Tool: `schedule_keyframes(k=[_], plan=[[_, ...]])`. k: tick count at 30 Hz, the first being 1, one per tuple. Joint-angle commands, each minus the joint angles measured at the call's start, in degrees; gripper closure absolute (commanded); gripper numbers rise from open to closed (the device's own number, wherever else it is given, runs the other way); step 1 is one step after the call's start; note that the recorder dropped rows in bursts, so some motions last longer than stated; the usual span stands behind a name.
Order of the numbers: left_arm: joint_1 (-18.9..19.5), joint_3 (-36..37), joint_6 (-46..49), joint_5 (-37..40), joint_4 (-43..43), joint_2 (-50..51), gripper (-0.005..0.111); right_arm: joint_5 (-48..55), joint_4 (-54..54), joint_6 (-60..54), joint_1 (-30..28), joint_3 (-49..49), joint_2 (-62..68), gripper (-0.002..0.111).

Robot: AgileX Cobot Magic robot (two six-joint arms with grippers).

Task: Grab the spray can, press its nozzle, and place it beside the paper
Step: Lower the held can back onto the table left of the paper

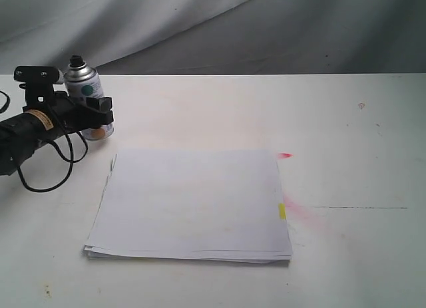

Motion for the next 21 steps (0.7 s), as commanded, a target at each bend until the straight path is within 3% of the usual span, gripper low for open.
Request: schedule_keyframes(k=[1, 7, 21], plan=[[-0.2, -0.3, 0.7, -7.5, -2.3, 2.1, 0.107, 0.1, 0.1, -0.1, 0.0, 0.0, -0.1, 0.108], [-0.2, -0.3, 0.7, -13.4, -1.8, 5.3, 0.107, 0.1, 0.1, -0.1, 0.0, 0.0, -0.1, 0.108], [-0.2, -0.3, -2.5, -13.5, 5.7, 6.0, 0.107, 0.1, 0.3, -0.1, 0.0, 0.0, -0.1, 0.108]])
